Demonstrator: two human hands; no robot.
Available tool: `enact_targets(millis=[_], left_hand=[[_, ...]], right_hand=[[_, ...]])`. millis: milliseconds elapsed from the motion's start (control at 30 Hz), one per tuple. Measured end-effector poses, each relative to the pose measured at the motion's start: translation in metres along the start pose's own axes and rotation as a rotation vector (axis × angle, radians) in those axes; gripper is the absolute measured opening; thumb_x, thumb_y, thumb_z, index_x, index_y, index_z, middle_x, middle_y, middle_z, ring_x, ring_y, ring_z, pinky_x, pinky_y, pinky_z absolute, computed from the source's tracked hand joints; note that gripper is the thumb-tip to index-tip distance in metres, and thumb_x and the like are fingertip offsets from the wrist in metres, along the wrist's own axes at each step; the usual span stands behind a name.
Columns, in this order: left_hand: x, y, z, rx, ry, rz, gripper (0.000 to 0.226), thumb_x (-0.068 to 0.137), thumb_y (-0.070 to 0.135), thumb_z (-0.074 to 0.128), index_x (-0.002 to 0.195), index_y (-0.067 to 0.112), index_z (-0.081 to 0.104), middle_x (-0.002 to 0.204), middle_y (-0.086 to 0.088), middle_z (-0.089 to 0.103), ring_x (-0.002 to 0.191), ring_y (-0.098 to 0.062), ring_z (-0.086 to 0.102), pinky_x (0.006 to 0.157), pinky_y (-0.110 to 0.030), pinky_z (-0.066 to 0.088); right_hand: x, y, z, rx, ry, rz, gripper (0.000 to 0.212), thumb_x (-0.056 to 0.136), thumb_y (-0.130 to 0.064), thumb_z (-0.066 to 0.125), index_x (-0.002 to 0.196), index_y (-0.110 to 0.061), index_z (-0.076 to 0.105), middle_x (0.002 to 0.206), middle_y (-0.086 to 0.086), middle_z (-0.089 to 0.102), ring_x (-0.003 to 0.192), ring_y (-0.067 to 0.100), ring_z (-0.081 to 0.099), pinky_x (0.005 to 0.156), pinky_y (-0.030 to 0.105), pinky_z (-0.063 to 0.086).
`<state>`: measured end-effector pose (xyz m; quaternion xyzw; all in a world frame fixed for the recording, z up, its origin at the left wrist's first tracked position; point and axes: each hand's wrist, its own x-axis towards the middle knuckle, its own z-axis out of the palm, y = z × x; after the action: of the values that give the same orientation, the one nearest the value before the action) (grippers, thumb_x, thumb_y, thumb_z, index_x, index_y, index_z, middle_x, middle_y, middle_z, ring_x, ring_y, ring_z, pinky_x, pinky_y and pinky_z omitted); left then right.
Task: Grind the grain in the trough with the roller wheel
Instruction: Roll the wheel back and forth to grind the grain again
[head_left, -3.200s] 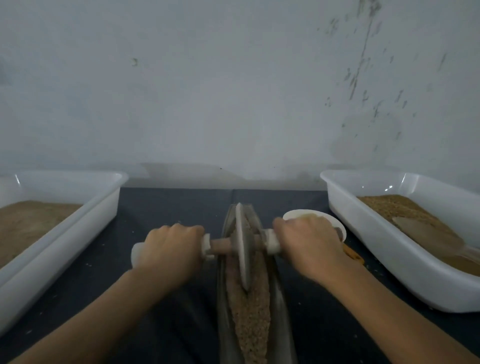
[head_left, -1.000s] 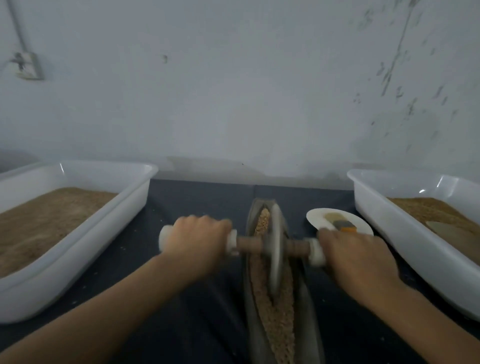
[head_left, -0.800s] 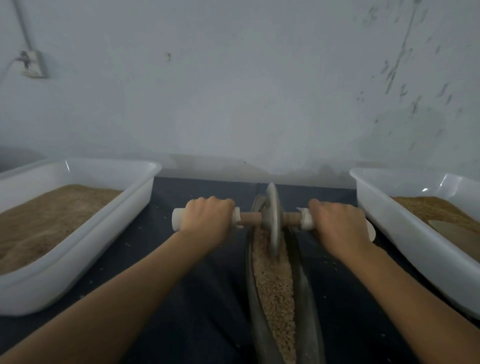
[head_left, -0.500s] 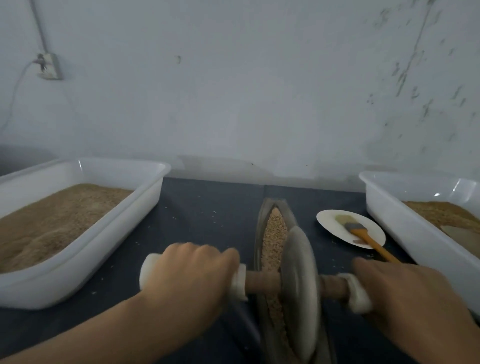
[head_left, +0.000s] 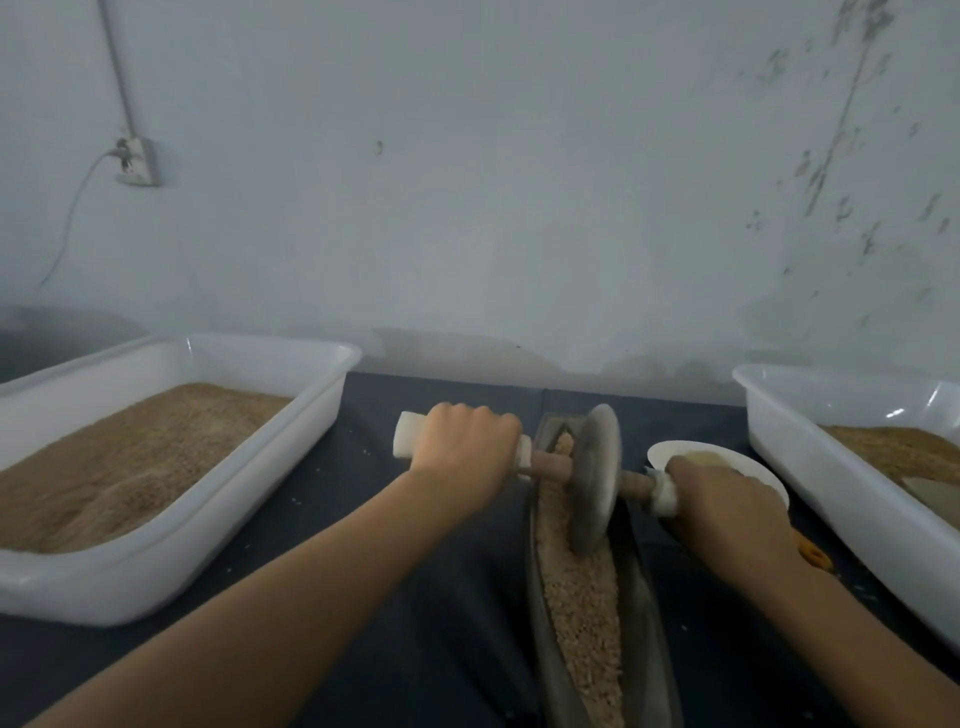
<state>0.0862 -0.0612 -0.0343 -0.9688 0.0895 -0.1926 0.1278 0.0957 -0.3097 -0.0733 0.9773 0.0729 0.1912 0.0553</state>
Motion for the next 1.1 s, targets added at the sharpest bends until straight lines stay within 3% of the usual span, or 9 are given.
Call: enact_targets(millis=[233,333,400,467,567,700,800,967,1100], left_hand=[[-0.089,-0.005,-0.012,-0.158,-0.077,0.026,0.031,0.08,0.044,0.062,0.077,0.035,0.032,0.065,0.012,0.04,0.055,-0.007,0.034,0.052,-0.028,0.024],[-0.101,-0.006,-0.021,-0.133,-0.038,0.076,0.036,0.077,0.049,0.059,0.073,0.035,0.027,0.063,0.012,0.037,0.052,-0.005,0.03,0.048,-0.027,0.016],[-0.093,-0.005,-0.02,-0.126,-0.057,0.06,0.034,0.079,0.051,0.058,0.074,0.035,0.029,0.063,0.011,0.037,0.053,-0.006,0.032,0.049,-0.027,0.018],[-0.073,-0.002,-0.011,-0.118,-0.064,0.021,0.027,0.081,0.044,0.06,0.078,0.033,0.035,0.066,0.01,0.041,0.057,-0.011,0.039,0.055,-0.029,0.029],[-0.032,-0.003,0.004,-0.093,-0.035,-0.027,0.018,0.082,0.035,0.06,0.084,0.03,0.044,0.08,0.006,0.057,0.07,-0.02,0.052,0.062,-0.033,0.036],[0.001,-0.007,0.016,-0.086,-0.007,-0.071,0.018,0.082,0.033,0.064,0.087,0.027,0.047,0.086,0.004,0.062,0.069,-0.019,0.051,0.063,-0.033,0.038],[-0.007,-0.009,0.018,-0.099,-0.005,-0.046,0.024,0.082,0.036,0.065,0.087,0.027,0.043,0.084,0.007,0.058,0.068,-0.016,0.047,0.062,-0.033,0.035],[-0.058,-0.007,-0.003,-0.152,-0.104,0.033,0.027,0.082,0.045,0.061,0.081,0.036,0.036,0.07,0.012,0.044,0.06,-0.009,0.04,0.058,-0.03,0.03],[-0.083,-0.007,-0.012,-0.095,-0.052,0.079,0.035,0.077,0.049,0.058,0.072,0.036,0.026,0.064,0.012,0.038,0.053,-0.005,0.031,0.049,-0.028,0.018]], right_hand=[[-0.076,0.0,-0.052,-0.04,-0.018,-0.222,0.037,0.066,-0.046,0.073,0.078,-0.038,0.039,0.063,-0.013,0.043,0.059,0.003,0.048,0.052,0.022,0.046],[-0.072,0.004,-0.076,0.038,-0.334,-0.245,0.028,0.093,-0.042,0.053,0.117,-0.04,0.037,0.111,-0.022,0.05,0.104,0.002,0.052,0.079,0.015,0.041],[-0.066,0.001,-0.072,-0.056,-0.46,-0.148,0.027,0.097,-0.042,0.044,0.123,-0.037,0.035,0.113,-0.02,0.047,0.101,-0.001,0.048,0.068,0.008,0.033],[-0.065,-0.001,-0.054,-0.148,-0.236,-0.157,0.016,0.089,-0.047,0.051,0.098,-0.042,0.038,0.085,-0.018,0.048,0.07,0.002,0.044,0.052,0.015,0.03],[-0.032,0.001,-0.02,-0.139,0.035,-0.069,0.025,0.082,-0.051,0.057,0.085,-0.035,0.038,0.075,-0.009,0.05,0.062,0.012,0.04,0.049,0.028,0.029],[0.01,-0.002,-0.008,-0.123,0.091,-0.089,0.018,0.085,-0.047,0.057,0.09,-0.033,0.047,0.077,-0.009,0.058,0.069,0.012,0.056,0.052,0.028,0.037],[-0.002,-0.002,-0.011,-0.117,0.081,-0.094,0.026,0.083,-0.044,0.06,0.079,-0.031,0.039,0.07,-0.007,0.052,0.061,0.012,0.046,0.051,0.028,0.032],[-0.059,0.006,-0.04,-0.098,-0.059,-0.162,0.027,0.078,-0.042,0.059,0.077,-0.037,0.032,0.072,-0.009,0.048,0.059,0.008,0.034,0.052,0.026,0.033],[-0.073,0.009,-0.06,0.067,-0.425,-0.12,0.028,0.088,-0.047,0.047,0.074,-0.047,0.023,0.088,-0.023,0.044,0.086,-0.002,0.048,0.083,0.025,0.043]])
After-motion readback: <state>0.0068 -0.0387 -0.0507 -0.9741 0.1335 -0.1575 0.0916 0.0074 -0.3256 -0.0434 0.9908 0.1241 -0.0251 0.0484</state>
